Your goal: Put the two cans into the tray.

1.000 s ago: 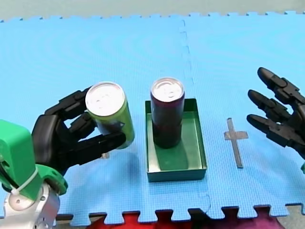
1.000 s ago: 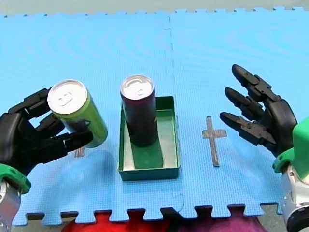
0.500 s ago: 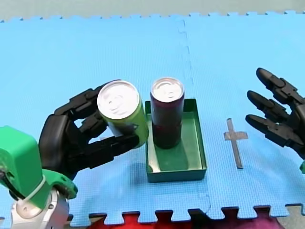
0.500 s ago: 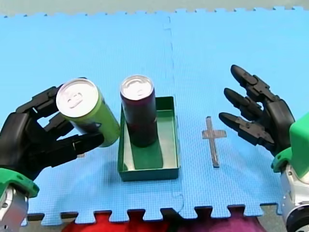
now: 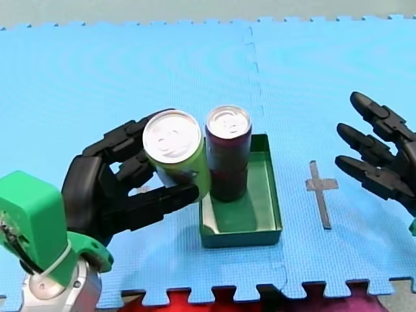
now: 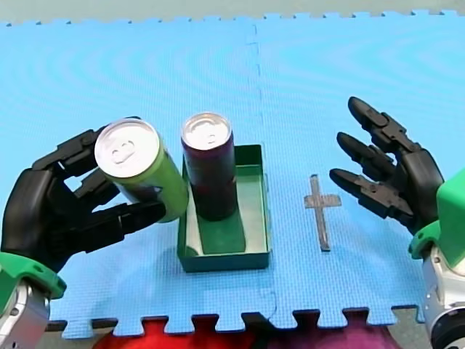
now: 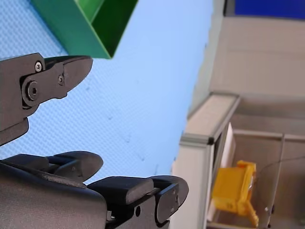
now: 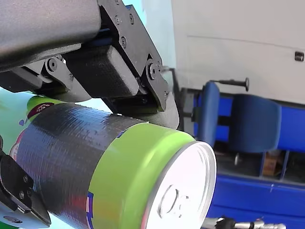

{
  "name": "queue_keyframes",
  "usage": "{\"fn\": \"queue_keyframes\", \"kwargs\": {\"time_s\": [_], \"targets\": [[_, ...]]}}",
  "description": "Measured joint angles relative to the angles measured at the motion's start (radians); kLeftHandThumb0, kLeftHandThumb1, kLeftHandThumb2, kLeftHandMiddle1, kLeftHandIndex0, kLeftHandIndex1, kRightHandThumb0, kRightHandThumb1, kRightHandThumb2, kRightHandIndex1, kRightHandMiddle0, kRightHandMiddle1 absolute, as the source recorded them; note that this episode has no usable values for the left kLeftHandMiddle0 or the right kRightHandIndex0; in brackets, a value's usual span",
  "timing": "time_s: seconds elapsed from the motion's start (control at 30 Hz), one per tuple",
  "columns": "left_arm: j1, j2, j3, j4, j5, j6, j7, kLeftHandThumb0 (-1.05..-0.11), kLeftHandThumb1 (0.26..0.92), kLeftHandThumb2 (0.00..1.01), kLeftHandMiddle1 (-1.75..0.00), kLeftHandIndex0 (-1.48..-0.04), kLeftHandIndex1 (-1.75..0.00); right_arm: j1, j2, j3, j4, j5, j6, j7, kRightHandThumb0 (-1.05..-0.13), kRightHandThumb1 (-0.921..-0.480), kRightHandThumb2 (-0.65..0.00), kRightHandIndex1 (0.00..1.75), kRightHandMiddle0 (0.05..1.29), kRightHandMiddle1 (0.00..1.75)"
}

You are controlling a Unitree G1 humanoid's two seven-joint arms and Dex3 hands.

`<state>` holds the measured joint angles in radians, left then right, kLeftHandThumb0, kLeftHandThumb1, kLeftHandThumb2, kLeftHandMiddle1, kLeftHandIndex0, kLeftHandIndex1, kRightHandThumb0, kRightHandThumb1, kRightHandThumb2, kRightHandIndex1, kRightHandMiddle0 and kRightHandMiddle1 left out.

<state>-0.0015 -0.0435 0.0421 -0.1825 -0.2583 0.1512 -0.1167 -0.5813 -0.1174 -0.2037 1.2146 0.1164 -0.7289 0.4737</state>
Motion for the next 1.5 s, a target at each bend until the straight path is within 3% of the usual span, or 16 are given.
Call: {"fn": "queue_keyframes", "kwargs": {"time_s": [0.93,1.5], "targets": [[-0.011,-0.014,-0.045,-0.03,0.028,0.053,0.023,-0.387,0.752,0.0,0.0,-1.28,0.0,-0.003,0.008,-0.006,0.001,0.001,0.006,-0.005,-1.048,-0.921,-0.082,0.0,0.28,0.0],[-0.04,-0.037,-0.077,0.003,0.056,0.054,0.033,-0.386,0.752,0.0,0.0,-1.28,0.0,-0.003,0.009,-0.006,-0.012,0.0,0.008,-0.034,-1.048,-0.921,-0.089,0.0,0.28,0.0]]}}
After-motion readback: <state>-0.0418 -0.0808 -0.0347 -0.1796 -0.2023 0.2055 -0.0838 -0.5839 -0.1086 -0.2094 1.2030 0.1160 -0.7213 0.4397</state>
